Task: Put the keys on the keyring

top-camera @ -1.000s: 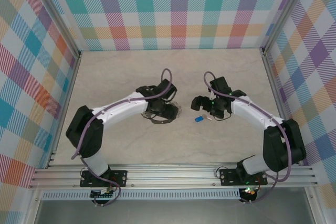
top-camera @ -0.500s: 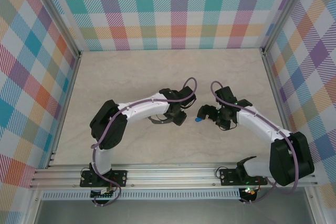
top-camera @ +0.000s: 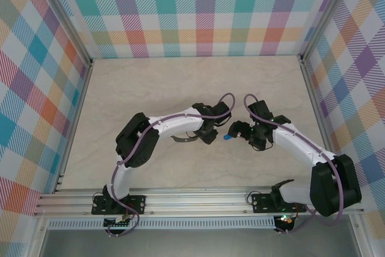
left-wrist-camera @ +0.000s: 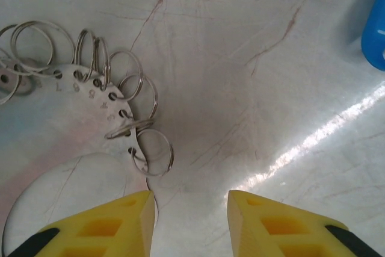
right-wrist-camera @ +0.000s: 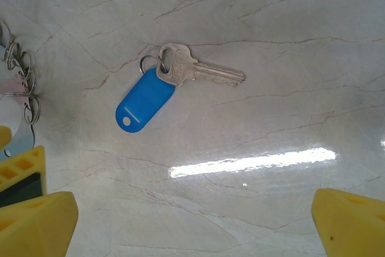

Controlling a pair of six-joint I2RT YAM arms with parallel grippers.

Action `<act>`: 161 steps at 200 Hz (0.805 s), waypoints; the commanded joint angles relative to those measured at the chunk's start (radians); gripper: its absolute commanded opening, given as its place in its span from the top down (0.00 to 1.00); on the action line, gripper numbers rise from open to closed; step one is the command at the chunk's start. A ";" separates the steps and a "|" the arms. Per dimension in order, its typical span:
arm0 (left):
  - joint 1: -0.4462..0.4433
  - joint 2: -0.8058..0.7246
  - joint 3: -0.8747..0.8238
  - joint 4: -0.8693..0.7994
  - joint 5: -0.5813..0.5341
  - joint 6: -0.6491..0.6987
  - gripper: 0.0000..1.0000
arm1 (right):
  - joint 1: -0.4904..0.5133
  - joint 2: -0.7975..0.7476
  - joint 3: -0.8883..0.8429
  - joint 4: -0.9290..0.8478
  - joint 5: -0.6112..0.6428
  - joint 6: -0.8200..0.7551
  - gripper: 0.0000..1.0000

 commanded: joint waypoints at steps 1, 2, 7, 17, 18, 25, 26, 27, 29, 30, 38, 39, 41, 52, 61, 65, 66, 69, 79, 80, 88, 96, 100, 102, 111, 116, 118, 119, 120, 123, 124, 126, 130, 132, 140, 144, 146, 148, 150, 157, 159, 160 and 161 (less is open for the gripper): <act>-0.010 0.032 0.039 -0.041 -0.021 0.032 0.65 | -0.004 -0.009 -0.003 -0.026 0.005 0.013 0.00; -0.010 0.031 0.040 -0.041 -0.022 0.033 0.65 | -0.004 -0.008 -0.003 -0.025 0.005 0.013 0.00; -0.010 0.034 0.041 -0.040 -0.021 0.033 0.66 | -0.004 -0.006 -0.002 -0.025 0.005 0.013 0.00; -0.010 0.037 0.039 -0.039 -0.024 0.033 0.66 | -0.004 -0.004 0.000 -0.025 0.005 0.013 0.00; -0.010 0.036 0.039 -0.038 -0.025 0.033 0.66 | -0.004 -0.002 0.000 -0.025 0.005 0.013 0.00; -0.010 0.035 0.036 -0.035 -0.027 0.035 0.66 | -0.004 -0.002 0.000 -0.025 0.005 0.013 0.00; -0.010 0.035 0.036 -0.035 -0.028 0.035 0.66 | -0.005 -0.001 0.001 -0.025 0.005 0.013 0.00; -0.010 0.035 0.036 -0.035 -0.028 0.035 0.66 | -0.004 0.000 0.001 -0.025 0.005 0.013 0.00; -0.010 0.036 0.035 -0.034 -0.029 0.037 0.67 | -0.004 0.000 0.001 -0.025 0.005 0.013 0.00; -0.010 0.036 0.034 -0.034 -0.029 0.037 0.66 | -0.005 0.000 0.001 -0.025 0.005 0.013 0.00; -0.010 0.037 0.034 -0.033 -0.034 0.038 0.66 | -0.004 0.000 0.003 -0.025 0.005 0.013 0.00; -0.010 0.038 0.033 -0.032 -0.035 0.038 0.66 | -0.005 0.000 0.003 -0.025 0.005 0.013 0.00; -0.010 0.039 0.033 -0.033 -0.035 0.039 0.66 | -0.005 0.000 0.003 -0.025 0.005 0.013 0.00; -0.010 0.041 0.032 -0.030 -0.043 0.041 0.66 | -0.005 0.000 0.003 -0.024 0.005 0.013 0.00; -0.011 0.044 0.031 -0.028 -0.046 0.043 0.66 | -0.004 0.001 0.005 -0.023 0.005 0.013 0.00; -0.010 0.044 0.031 -0.026 -0.050 0.043 0.66 | -0.005 0.001 0.005 -0.022 0.005 0.013 0.00; -0.010 0.045 0.031 -0.026 -0.051 0.043 0.66 | -0.005 0.001 0.005 -0.022 0.004 0.013 0.00; -0.009 0.044 0.031 -0.025 -0.053 0.044 0.66 | -0.004 0.001 0.005 -0.021 0.003 0.012 0.00; -0.009 0.047 0.032 -0.020 -0.060 0.043 0.67 | -0.004 0.002 0.006 -0.021 0.001 0.012 0.00; -0.009 0.047 0.032 -0.019 -0.061 0.044 0.67 | -0.004 0.002 0.006 -0.021 0.000 0.011 0.00; -0.008 0.050 0.034 -0.016 -0.060 0.045 0.67 | -0.004 0.004 0.007 -0.022 0.000 0.010 0.00; -0.009 0.056 0.037 -0.016 -0.064 0.045 0.67 | -0.004 0.005 0.009 -0.023 0.000 0.009 0.00; -0.009 0.059 0.039 -0.017 -0.068 0.044 0.67 | -0.004 0.006 0.010 -0.023 0.000 0.007 0.00; -0.009 0.060 0.040 -0.018 -0.069 0.044 0.67 | -0.004 0.007 0.011 -0.024 0.000 0.006 0.00; -0.009 0.066 0.043 -0.016 -0.072 0.046 0.68 | -0.004 0.009 0.013 -0.025 0.000 0.003 0.00; -0.008 0.068 0.045 -0.015 -0.074 0.046 0.69 | -0.004 0.010 0.015 -0.027 0.000 0.001 0.00; -0.009 0.069 0.045 -0.015 -0.076 0.046 0.70 | -0.004 0.010 0.016 -0.028 0.001 0.001 0.00; -0.009 0.069 0.045 -0.015 -0.076 0.046 0.70 | -0.004 0.010 0.016 -0.028 0.001 0.001 0.00; -0.009 0.069 0.045 -0.014 -0.076 0.046 0.70 | -0.005 0.010 0.016 -0.028 0.002 0.000 0.00; -0.009 0.068 0.045 -0.013 -0.077 0.046 0.70 | -0.004 0.010 0.017 -0.029 0.002 -0.001 0.00; -0.009 0.067 0.045 -0.012 -0.077 0.046 0.70 | -0.004 0.010 0.018 -0.030 0.002 -0.002 0.00; -0.009 0.069 0.045 -0.011 -0.078 0.046 0.70 | -0.004 0.010 0.018 -0.030 0.002 -0.002 0.00; -0.009 0.070 0.045 -0.010 -0.079 0.046 0.70 | -0.005 0.010 0.019 -0.031 0.002 -0.003 0.00; -0.009 0.070 0.045 -0.009 -0.080 0.046 0.70 | -0.004 0.010 0.020 -0.031 0.002 -0.004 0.00; -0.009 0.072 0.045 -0.007 -0.086 0.046 0.70 | -0.004 0.010 0.020 -0.033 0.004 -0.007 0.00; -0.009 0.073 0.045 -0.006 -0.087 0.046 0.70 | -0.005 0.010 0.020 -0.033 0.005 -0.007 0.00; -0.009 0.073 0.045 -0.005 -0.089 0.046 0.70 | -0.004 0.010 0.020 -0.033 0.005 -0.007 0.00; -0.009 0.074 0.045 -0.005 -0.092 0.047 0.70 | -0.004 0.010 0.020 -0.034 0.005 -0.007 0.00; -0.009 0.075 0.044 -0.005 -0.094 0.047 0.70 | -0.004 0.011 0.021 -0.033 0.005 -0.008 0.00; -0.009 0.077 0.045 -0.003 -0.101 0.049 0.70 | -0.005 0.010 0.020 -0.033 0.005 -0.008 0.00; -0.009 0.078 0.045 -0.002 -0.104 0.048 0.70 | -0.005 0.010 0.020 -0.034 0.005 -0.009 0.00; -0.009 0.078 0.045 -0.002 -0.105 0.048 0.70 | -0.004 0.010 0.020 -0.033 0.005 -0.009 0.00; -0.009 0.078 0.045 -0.002 -0.107 0.048 0.70 | -0.005 0.010 0.020 -0.034 0.004 -0.010 0.00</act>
